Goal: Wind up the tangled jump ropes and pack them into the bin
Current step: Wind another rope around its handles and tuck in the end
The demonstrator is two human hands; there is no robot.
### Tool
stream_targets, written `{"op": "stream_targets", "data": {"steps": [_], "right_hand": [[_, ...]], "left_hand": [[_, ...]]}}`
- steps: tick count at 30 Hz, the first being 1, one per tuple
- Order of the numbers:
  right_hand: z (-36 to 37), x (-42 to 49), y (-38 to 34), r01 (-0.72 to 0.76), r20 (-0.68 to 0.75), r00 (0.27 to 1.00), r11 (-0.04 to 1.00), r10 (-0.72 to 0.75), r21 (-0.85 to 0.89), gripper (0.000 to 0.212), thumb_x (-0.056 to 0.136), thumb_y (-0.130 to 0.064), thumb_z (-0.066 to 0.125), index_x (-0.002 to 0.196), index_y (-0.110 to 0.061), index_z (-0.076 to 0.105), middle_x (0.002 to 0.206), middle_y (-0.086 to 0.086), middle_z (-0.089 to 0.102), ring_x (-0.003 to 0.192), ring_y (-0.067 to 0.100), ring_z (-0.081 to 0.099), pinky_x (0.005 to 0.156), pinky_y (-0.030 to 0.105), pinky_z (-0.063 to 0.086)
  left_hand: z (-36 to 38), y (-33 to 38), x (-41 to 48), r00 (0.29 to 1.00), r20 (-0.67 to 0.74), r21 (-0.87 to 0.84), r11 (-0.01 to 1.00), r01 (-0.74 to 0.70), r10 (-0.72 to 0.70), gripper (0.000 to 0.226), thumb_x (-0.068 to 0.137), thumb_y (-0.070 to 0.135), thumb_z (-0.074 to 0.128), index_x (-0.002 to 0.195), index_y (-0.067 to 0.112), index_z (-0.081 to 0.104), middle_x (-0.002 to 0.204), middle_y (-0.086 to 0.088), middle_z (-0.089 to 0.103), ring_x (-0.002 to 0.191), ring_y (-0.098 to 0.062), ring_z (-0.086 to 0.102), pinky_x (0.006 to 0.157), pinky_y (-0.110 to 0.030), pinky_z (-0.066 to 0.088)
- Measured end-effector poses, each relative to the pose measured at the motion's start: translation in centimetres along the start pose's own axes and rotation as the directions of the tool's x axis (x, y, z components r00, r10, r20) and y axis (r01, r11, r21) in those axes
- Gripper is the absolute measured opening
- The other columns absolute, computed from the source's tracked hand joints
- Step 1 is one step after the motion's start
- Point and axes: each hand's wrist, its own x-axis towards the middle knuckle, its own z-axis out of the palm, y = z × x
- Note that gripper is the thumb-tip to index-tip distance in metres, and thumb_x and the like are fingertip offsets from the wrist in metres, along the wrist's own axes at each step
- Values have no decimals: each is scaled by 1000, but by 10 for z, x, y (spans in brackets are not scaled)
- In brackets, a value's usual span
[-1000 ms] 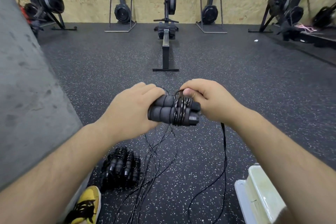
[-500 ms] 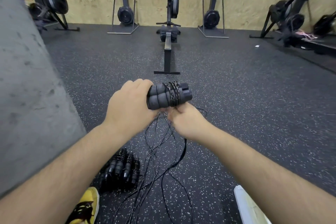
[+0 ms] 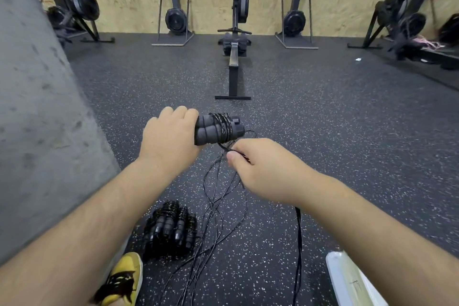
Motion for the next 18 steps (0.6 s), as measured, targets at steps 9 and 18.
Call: {"op": "stream_targets", "data": {"steps": [9,18], "right_hand": [[-10,-8,-1,179,12,983,950,-182,-256,24,104,-35,37,84,-22,43,76,-5,50,71,22,47,60,35,30],[-31,13,42,231,-148,944,913,-294,-338,24,101,-45,45,103,-33,66,95,-12,58,93,14,59,74,33,46]], "left_hand": [[4,10,-3,998,49,88,995,-55,51,41,74,43,81,94,17,58,92,-4,62,90,-32,58,63,-35,32],[-6,26,-15,899,-10,1,899,-438,438,37,61,33,81,86,21,57,80,2,56,74,-27,55,55,-32,35]]}}
